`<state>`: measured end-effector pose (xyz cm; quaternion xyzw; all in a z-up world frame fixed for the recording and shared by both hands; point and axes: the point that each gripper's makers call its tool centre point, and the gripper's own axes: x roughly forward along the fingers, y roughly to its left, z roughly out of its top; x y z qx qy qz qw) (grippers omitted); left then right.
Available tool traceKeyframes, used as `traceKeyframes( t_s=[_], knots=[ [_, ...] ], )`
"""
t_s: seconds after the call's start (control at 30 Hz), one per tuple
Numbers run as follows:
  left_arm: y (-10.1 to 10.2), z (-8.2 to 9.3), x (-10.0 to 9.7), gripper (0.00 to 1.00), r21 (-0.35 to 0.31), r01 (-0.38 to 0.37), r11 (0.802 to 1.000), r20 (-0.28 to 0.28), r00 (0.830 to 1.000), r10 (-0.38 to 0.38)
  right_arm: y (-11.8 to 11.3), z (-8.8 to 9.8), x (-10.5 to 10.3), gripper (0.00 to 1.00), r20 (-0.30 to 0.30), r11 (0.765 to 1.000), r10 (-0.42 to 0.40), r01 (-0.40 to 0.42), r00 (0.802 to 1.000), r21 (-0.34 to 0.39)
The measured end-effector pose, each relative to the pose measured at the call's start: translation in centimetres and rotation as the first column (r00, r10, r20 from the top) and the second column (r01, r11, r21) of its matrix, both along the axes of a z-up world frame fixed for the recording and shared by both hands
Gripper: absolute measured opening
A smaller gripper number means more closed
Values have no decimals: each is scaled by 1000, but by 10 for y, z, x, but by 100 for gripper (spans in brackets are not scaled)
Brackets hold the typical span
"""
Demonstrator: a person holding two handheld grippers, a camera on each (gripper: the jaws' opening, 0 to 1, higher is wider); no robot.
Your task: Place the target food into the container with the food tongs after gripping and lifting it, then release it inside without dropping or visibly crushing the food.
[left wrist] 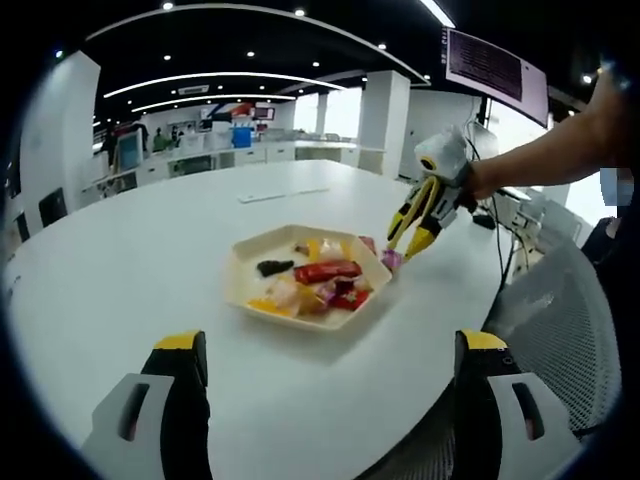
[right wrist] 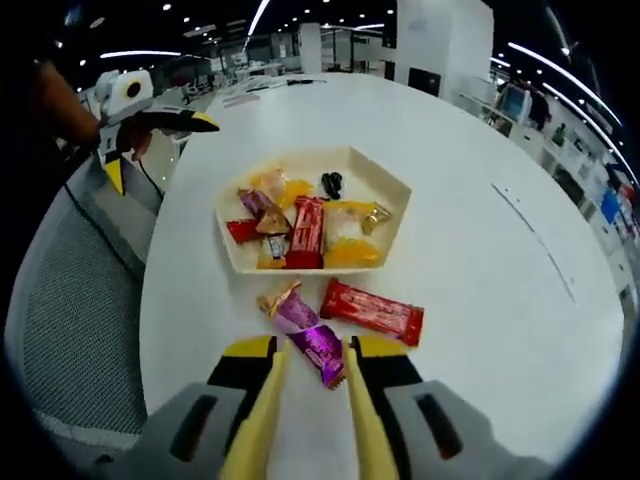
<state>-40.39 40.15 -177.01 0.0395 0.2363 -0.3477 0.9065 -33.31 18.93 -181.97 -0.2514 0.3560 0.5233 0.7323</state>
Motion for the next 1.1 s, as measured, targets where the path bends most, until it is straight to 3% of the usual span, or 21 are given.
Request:
traceKeyframes(
  t_s=[0.23,0.4,0.47,0.5,0.57,0.73,0.87,1.1],
  knots=[
    [-1,0,-1,100,4,7,1000,-2,1000,-6,3,4,0,29,18,1000,2,-2,1000,9],
    [0,-2,-1,100,8,3,1000,-4,1000,-3,11,-1,2,29,52,998,52,-50,997,-34],
    [1,-2,0,100,7,0,1000,-4,1000,0,11,-5,1,29,28,999,31,-30,999,-36],
    [1,-2,0,100,7,-1,1000,-6,1000,1,8,-6,0,29,0,999,-18,18,1000,-42],
    [1,-1,0,100,8,-4,1000,-4,1000,4,11,-3,-1,29,-46,998,-67,67,997,-2],
    [1,-2,0,100,7,-3,1000,-6,1000,3,10,0,-3,29,-37,999,-46,45,998,-13],
    [2,-2,0,100,7,-8,1000,-7,1000,8,15,0,0,29,42,999,34,-33,999,-38],
    [2,-3,0,100,13,-8,1000,-10,1000,8,18,-9,-6,29,24,997,51,-50,998,-55]
  ],
)
